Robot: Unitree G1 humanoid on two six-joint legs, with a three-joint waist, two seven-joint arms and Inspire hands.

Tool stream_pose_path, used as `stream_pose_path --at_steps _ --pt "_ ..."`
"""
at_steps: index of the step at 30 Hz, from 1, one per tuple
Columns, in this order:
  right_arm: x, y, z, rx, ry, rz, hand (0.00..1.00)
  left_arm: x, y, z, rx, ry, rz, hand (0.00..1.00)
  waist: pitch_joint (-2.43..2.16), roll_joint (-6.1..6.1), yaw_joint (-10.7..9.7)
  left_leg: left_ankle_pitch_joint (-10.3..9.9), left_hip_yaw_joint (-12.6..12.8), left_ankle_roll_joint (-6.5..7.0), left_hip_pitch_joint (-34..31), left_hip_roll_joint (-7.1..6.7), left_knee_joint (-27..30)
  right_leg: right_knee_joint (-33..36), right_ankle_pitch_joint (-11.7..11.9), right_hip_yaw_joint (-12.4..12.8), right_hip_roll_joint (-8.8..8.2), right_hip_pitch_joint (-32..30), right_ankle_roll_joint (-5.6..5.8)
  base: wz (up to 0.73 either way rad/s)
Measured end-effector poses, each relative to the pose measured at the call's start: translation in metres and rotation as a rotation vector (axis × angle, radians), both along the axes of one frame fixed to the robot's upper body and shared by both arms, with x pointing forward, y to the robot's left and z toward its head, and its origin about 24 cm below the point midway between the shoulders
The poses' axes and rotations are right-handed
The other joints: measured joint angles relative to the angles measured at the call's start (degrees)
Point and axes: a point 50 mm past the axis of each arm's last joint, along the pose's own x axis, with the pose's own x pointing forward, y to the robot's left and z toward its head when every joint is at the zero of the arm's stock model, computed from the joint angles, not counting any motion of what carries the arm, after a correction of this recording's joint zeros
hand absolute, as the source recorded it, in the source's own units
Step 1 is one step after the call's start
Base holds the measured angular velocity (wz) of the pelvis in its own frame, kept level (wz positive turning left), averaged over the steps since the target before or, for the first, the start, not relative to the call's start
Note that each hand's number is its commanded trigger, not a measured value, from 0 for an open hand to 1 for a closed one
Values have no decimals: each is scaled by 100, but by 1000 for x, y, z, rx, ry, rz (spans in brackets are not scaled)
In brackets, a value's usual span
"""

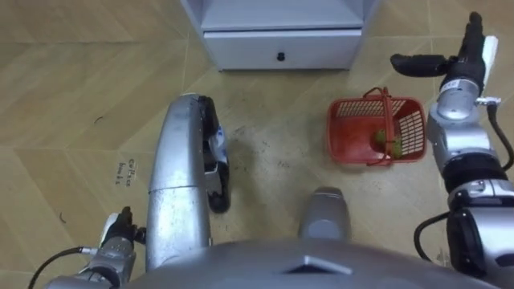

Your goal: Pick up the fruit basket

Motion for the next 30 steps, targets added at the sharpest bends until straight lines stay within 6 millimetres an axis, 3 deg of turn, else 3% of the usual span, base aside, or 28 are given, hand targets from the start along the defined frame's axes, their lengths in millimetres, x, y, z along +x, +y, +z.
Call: stream_pose_path --at_steps 4,14,30 --pt "-1 3 -4 4 27 29 0 0 -2 -1 -16 7 -25 0 1 49 44 0 -21 -5 -61 6 -5 39 -7 70 33 -147 17 -3" --pt "-8 7 -18 13 98 57 0 1 -6 -2 -31 4 -13 0 23 402 57 49 59 -108 -178 -4 -112 178 -20 248 -39 -441 42 -1" --pt "-17 8 -31 81 150 26 0 6 -13 -2 -49 -17 -36 0 11 466 55 69 60 -146 -321 1 -165 147 -24 227 -31 -581 49 1"
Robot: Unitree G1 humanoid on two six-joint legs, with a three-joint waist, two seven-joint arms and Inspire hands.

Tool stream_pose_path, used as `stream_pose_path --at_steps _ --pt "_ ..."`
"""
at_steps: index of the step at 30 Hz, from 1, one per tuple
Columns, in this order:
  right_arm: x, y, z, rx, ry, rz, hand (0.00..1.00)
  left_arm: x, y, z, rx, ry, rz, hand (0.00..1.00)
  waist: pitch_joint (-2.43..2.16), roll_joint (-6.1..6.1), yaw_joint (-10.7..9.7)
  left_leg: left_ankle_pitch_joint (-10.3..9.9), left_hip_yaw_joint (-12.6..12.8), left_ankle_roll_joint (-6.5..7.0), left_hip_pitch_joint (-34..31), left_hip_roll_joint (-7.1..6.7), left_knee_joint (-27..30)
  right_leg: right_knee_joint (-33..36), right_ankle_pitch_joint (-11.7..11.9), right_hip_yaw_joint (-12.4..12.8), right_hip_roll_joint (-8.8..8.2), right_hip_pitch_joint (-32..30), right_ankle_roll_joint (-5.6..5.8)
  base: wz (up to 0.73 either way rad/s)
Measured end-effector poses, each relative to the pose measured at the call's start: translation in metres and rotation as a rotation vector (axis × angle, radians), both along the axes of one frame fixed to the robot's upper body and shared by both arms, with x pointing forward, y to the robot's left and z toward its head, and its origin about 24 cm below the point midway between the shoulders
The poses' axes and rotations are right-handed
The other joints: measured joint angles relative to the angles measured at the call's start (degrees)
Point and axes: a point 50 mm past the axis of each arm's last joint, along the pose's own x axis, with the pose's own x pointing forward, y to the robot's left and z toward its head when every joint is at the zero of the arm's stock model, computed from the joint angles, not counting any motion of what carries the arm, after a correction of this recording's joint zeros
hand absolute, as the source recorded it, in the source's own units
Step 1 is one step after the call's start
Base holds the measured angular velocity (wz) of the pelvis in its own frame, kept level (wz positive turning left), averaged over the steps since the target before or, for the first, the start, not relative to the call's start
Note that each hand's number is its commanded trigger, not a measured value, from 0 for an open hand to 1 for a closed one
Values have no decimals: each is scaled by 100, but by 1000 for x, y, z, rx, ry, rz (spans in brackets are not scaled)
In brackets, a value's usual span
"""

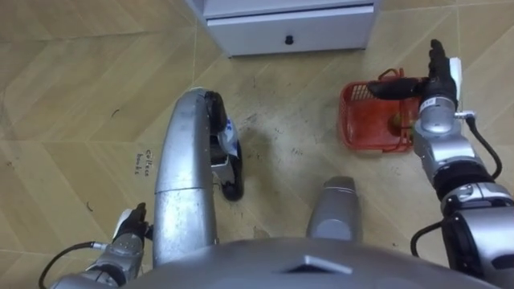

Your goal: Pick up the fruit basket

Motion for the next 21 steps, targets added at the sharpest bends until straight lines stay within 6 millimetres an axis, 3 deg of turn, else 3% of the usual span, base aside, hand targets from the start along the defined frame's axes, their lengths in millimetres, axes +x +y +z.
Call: stream_pose_path --at_steps 5,21 --pt "-14 -5 -13 36 72 -38 0 -1 0 0 -6 -1 13 0 2 -3 0 1 6 -2 -1 -2 -5 12 0 0 -2 -19 0 0" --pt "-15 -7 -15 64 91 -15 0 0 -1 0 -16 -3 11 0 -3 5 0 6 7 -11 7 0 -17 14 0 36 0 -71 0 0"
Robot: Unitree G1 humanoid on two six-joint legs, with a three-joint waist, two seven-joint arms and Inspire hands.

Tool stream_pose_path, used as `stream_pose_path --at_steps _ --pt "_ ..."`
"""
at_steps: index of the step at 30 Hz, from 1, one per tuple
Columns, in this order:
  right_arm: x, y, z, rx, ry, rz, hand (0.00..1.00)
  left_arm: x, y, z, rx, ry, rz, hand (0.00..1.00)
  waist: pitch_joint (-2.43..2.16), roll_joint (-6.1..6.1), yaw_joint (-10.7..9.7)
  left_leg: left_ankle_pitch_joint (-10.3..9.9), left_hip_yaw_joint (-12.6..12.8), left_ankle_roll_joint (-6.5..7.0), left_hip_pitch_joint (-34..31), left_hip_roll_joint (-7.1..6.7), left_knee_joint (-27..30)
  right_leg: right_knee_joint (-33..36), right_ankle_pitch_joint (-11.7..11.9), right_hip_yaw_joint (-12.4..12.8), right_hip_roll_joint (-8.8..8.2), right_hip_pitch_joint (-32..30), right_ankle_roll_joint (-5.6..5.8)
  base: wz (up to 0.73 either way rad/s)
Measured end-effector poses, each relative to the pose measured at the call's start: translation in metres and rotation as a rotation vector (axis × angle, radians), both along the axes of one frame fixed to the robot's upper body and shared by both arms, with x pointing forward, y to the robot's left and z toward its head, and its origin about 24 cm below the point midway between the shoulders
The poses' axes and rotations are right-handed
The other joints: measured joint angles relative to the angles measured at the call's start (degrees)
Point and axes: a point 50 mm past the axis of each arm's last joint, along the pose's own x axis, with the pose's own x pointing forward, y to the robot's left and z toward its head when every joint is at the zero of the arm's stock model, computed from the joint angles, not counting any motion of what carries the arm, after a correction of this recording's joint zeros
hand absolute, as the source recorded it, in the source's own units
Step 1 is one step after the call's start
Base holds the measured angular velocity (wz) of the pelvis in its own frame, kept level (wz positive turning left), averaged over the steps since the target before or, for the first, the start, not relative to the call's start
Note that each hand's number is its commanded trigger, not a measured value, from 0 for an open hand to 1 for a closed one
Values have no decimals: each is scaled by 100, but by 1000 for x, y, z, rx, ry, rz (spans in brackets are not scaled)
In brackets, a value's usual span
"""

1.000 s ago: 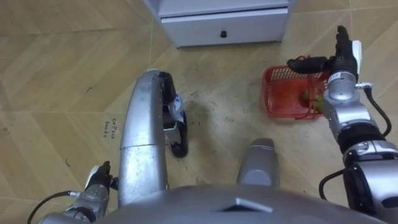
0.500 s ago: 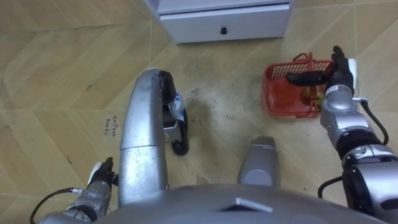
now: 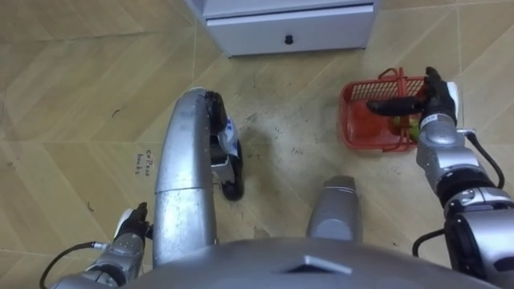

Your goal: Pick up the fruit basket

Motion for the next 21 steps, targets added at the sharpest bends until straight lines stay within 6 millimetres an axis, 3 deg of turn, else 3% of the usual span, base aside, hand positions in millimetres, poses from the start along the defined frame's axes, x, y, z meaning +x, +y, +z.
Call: stream_pose_path --at_steps 3,4,5,6,7,21 --pt "-1 0 -1 6 6 3 3 0 0 0 0 0 0 0 0 1 12 6 10 -11 -1 4 -17 5 0 10 -3 -21 0 0" --pt "-2 -1 -2 10 14 -4 39 0 0 0 -1 0 0 0 -1 2 24 6 12 -11 -1 4 -18 6 0 13 -3 -25 0 0" --pt "-4 -2 -4 11 27 -10 64 0 0 0 -1 -1 0 0 -1 2 30 6 14 -11 -1 2 -18 6 0 16 -2 -26 0 0" --pt "-6 -2 -6 11 35 -11 72 0 0 0 -1 0 0 0 -1 2 30 6 16 -11 -1 1 -18 6 0 18 -2 -26 0 0" --pt "-9 -2 -9 17 52 -19 100 0 0 0 -2 -1 -1 0 -1 2 33 6 18 -12 -1 3 -18 6 0 16 -5 -25 1 0" --pt "-19 -6 -17 58 104 -43 100 2 -2 0 -16 -6 -5 0 -7 71 143 11 27 -21 -26 23 -30 12 -2 -41 -8 -40 4 0"
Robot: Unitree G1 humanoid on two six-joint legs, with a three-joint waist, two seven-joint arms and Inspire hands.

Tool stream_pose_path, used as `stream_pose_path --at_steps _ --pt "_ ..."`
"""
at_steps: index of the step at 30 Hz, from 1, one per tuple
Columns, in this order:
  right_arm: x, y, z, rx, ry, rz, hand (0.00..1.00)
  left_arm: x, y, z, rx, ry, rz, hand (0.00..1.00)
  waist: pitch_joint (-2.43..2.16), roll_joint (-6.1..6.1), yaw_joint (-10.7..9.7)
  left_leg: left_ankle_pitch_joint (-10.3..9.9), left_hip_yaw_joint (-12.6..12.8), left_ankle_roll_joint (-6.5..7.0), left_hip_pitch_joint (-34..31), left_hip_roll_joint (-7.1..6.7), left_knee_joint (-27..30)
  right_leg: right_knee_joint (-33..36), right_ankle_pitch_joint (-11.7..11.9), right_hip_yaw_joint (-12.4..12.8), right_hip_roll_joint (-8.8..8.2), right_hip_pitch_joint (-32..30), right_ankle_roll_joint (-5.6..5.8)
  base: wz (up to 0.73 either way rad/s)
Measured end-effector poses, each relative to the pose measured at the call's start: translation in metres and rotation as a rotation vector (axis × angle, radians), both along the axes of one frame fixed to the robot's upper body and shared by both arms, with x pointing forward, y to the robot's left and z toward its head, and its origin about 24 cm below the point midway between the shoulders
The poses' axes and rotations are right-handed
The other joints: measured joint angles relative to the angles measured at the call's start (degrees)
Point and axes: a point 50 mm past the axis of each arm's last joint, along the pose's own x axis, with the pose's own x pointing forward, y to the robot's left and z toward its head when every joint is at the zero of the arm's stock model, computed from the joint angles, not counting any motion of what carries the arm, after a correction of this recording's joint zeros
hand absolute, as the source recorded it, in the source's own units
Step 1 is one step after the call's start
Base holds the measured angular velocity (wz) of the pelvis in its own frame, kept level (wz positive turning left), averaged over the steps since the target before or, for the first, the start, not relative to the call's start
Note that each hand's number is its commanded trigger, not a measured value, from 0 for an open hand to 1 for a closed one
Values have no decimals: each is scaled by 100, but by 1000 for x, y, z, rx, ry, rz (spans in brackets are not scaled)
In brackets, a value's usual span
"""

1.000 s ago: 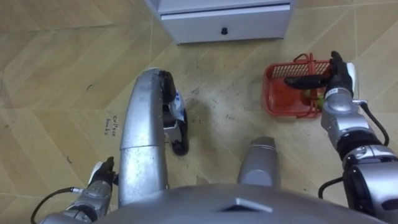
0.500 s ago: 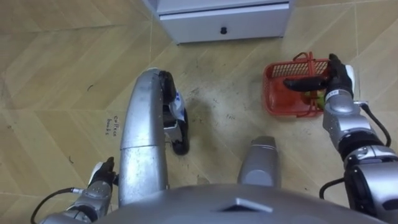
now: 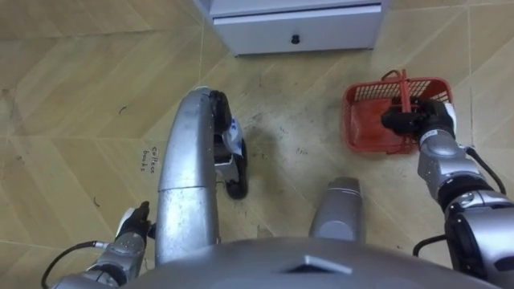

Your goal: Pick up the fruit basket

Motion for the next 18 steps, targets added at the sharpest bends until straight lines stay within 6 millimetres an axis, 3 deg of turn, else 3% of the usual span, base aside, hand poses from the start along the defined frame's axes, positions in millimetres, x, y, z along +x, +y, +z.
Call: stream_pose_path --at_steps 10,18 --pt "-4 -8 0 -17 19 -8 100 8 -3 0 -11 -8 -1 0 9 -20 1 21 2 -40 -83 21 -27 53 -6 3 13 -104 12 0" --pt "-4 -6 -1 -16 24 8 100 8 -8 -1 -33 4 -8 0 45 -84 -7 34 13 -62 -98 84 -32 72 -14 13 48 -164 29 0"
